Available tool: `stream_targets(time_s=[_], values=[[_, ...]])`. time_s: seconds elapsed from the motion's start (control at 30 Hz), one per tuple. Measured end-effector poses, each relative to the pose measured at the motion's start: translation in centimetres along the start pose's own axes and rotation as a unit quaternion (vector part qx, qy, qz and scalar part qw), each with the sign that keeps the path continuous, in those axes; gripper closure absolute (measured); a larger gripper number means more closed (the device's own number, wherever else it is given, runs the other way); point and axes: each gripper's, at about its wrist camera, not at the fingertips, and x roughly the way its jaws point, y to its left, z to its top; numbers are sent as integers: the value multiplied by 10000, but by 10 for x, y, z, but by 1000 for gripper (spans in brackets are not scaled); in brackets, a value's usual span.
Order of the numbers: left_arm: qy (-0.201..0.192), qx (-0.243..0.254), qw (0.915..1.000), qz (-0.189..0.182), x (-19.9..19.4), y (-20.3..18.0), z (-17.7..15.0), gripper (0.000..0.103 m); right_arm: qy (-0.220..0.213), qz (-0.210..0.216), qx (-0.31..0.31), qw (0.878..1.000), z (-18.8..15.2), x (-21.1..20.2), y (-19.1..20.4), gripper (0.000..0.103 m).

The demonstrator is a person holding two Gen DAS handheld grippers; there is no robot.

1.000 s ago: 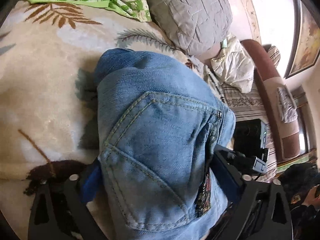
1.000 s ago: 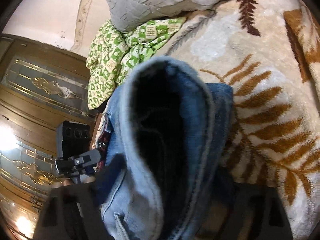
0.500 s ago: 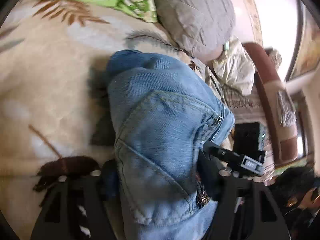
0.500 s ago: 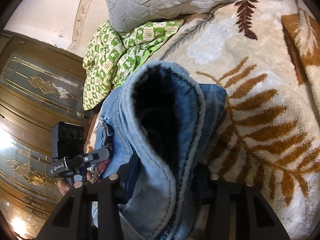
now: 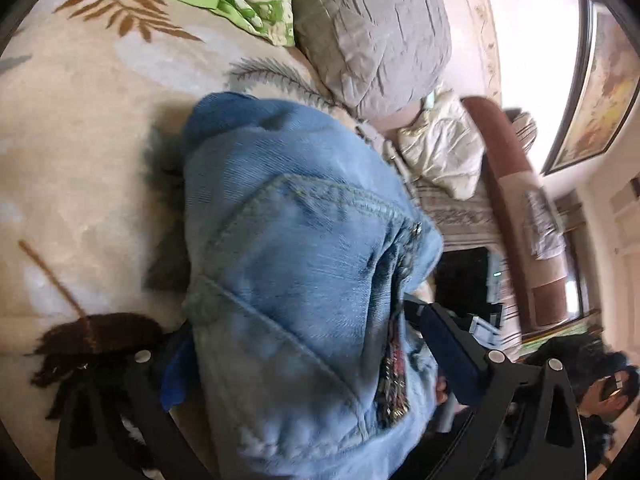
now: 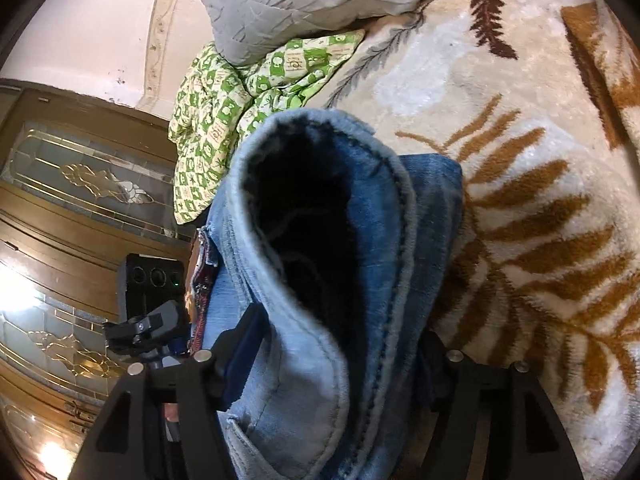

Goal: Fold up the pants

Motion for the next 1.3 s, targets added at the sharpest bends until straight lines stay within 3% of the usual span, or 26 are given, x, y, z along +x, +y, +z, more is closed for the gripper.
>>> stream_targets(time_s=[0.1,0.13,0.23,0.4,0.53,0.73,1.0,1.3], values=[[-17,-113,9994,323,-1,5,1,41,-83,-161,-167,9997,-1,-1,4,38],[-24,-291,9993,246,-3,11,2,49,-103,-198,-193,9996,-2,-2,4,47],[-47,-305,9990,332,-5,11,1,55,-171,-227,-273,9992,-3,-6,7,59],[-127,37,9975,699,-8,-13,3,68,-282,-292,-370,9985,-4,-12,15,66],[-265,298,9957,839,-15,-30,2,71,-403,-214,-457,9979,-3,-22,24,69],[-374,219,9959,788,-38,-43,-2,71,-467,-100,-573,9972,-4,-35,44,70],[-401,189,9951,882,-68,-80,-35,70,-495,-70,-689,9964,-33,-66,78,70],[0,54,9911,1329,-30,-46,-63,69,-81,-619,-466,9970,-61,-35,44,70]])
